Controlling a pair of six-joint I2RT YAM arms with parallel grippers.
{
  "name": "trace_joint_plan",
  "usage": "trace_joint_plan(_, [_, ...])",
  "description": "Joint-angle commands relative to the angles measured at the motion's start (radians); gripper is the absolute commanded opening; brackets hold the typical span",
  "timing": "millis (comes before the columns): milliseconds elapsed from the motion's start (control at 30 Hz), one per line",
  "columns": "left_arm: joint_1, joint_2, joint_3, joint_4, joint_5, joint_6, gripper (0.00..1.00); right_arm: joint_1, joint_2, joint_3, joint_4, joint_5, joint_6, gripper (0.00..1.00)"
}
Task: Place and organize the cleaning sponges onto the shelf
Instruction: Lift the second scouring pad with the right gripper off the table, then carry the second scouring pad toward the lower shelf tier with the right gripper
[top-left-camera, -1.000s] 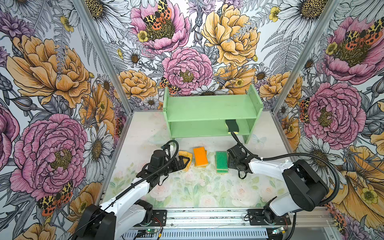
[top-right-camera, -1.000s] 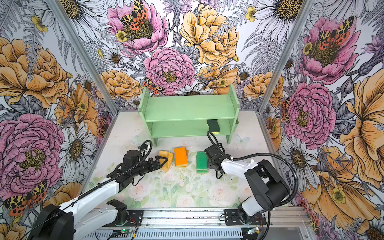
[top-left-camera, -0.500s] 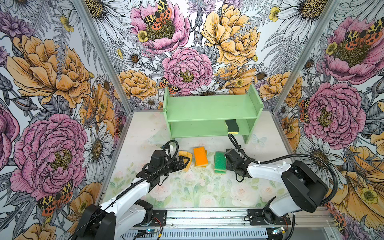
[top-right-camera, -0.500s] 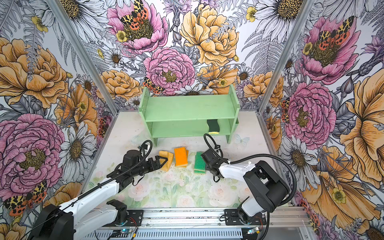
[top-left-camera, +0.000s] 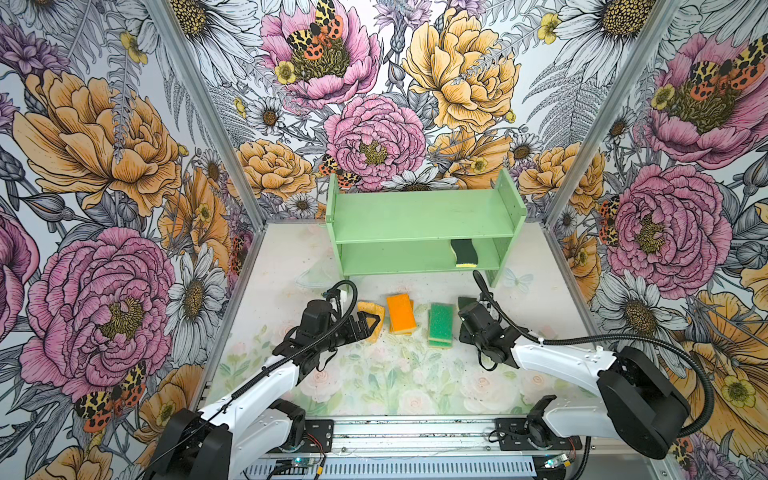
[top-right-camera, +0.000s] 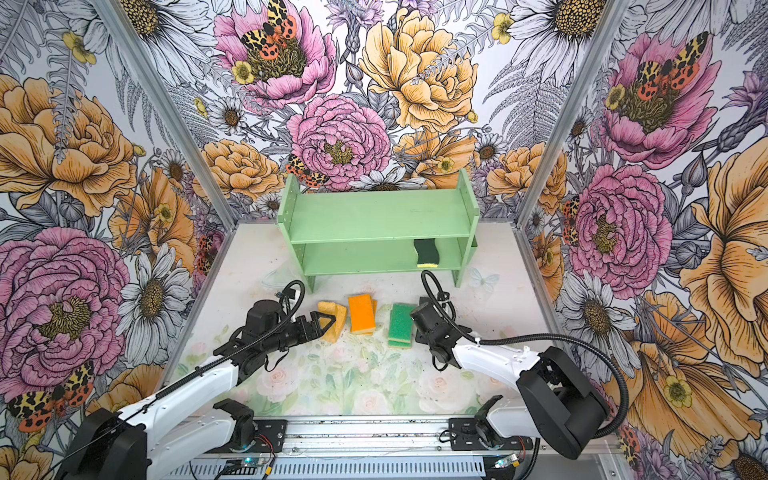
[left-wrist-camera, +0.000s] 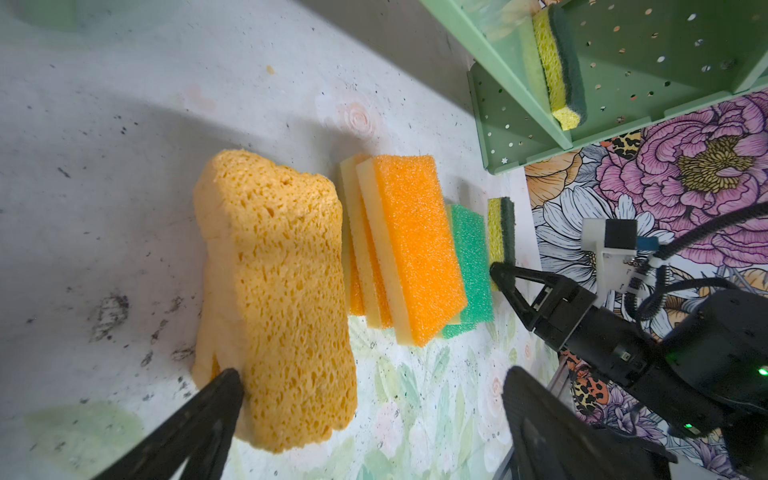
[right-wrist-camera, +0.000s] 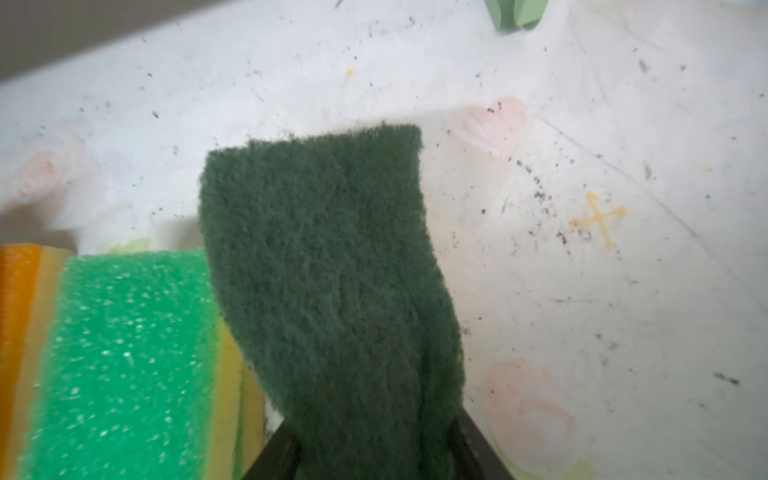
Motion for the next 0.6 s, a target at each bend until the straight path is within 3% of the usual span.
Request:
trace_joint_plan(0, [-0.009,-0.002,0.015,0.019,-0.017,0.003,0.99,0.006,-0.059,-0.007,0.005,0.021,-0.010,0.47])
trace_joint_plan(333, [-0.009,-0.001,0.013,0.028,-0.014,0.004,0.99,0.013,-0.212,0.015,0.007,0.034,-0.054,0.46])
trace_joint_plan(567, [-0.011,-0.002,0.014,0.028,-0.012,0.005,0.99,0.026,-0.233,0.079,0.032,0.033,-0.104,0.46])
